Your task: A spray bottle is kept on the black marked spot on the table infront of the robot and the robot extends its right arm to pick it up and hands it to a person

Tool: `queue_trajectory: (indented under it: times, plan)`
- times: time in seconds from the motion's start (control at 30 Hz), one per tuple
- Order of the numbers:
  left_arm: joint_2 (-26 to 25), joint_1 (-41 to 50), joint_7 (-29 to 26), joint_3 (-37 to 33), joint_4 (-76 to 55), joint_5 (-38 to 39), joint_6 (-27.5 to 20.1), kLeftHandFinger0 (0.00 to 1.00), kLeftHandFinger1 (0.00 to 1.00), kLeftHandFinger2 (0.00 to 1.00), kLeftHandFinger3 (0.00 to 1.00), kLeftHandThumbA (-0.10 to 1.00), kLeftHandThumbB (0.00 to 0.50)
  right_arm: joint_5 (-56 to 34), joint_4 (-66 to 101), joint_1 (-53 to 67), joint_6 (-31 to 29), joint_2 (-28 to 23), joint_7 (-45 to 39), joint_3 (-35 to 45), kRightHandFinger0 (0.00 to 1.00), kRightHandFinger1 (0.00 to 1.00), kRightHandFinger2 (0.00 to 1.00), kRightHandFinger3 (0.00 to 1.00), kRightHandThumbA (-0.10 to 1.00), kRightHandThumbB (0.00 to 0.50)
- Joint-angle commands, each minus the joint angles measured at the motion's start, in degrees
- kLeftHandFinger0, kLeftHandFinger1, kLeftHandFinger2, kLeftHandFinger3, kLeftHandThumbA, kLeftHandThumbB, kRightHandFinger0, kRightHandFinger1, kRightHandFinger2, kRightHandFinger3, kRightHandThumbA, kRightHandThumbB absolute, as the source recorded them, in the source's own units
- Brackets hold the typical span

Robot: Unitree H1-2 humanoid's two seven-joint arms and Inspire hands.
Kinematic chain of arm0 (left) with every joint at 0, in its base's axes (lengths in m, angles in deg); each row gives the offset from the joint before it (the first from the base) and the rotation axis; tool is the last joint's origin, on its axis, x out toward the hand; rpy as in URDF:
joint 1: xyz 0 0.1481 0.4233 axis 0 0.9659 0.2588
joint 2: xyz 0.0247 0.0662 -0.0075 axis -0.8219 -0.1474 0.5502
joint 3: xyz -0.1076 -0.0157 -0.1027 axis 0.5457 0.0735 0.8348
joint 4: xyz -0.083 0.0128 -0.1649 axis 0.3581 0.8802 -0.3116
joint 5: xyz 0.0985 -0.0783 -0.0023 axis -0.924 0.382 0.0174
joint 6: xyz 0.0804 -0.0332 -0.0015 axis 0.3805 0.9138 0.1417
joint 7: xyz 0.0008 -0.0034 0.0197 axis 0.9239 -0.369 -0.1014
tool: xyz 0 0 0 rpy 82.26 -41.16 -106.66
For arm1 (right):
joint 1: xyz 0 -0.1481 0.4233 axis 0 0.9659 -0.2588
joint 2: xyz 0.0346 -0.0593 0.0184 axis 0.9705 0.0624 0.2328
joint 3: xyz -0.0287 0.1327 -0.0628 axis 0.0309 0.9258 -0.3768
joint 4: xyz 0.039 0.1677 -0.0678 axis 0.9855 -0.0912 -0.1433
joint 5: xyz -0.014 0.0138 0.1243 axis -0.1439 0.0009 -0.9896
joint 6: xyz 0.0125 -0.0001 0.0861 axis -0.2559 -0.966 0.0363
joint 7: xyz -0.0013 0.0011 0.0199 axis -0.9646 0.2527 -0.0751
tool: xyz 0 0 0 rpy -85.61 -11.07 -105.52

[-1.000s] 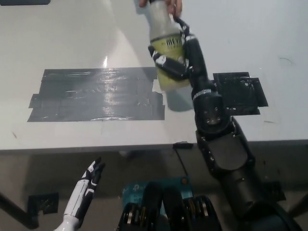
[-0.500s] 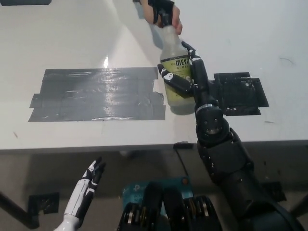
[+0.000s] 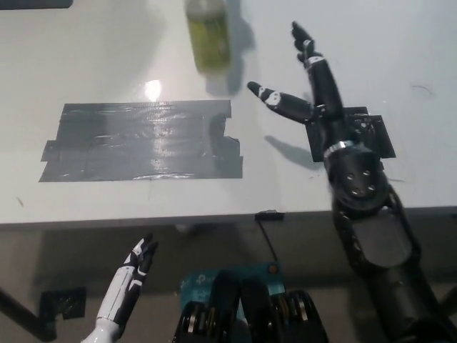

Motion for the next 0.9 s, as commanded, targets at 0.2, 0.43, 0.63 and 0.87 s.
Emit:
queue_trajectory:
  times: [0.2, 0.43, 0.63, 0.87]
  plan:
    - [-0.9, -0.01, 1.11, 0.07, -2.37, 0.55, 0.4, 1.0, 0.97, 0.96, 1.0, 1.0, 0.5, -2.07, 50.21, 13.97, 11.83, -7.27, -8.03, -0.22, 1.0, 1.0, 1.0, 1.0, 0.89, 0.5]
    - [-0.51, 0.85, 0.67, -0.51, -2.5, -0.53, 0.08, 1.0, 0.96, 0.95, 1.0, 1.0, 0.5, -4.39, 57.92, 29.1, 8.7, -10.21, -9.63, -1.17, 1.0, 1.0, 1.0, 1.0, 0.82, 0.469]
    - [-0.15, 2.54, 0.71, -0.59, -2.72, -0.06, -0.27, 1.0, 0.96, 0.95, 1.0, 1.0, 0.5, -5.55, 51.73, 41.39, 3.92, -10.89, -10.03, -2.46, 1.0, 1.0, 1.0, 1.0, 0.8, 0.462]
    - [-0.06, 3.3, 0.39, -0.94, -2.49, -0.29, -0.79, 1.0, 0.95, 0.94, 1.0, 1.0, 0.5, -3.93, 37.89, 46.83, -0.94, -10.78, -9.61, -4.05, 1.0, 1.0, 1.0, 1.0, 0.89, 0.442]
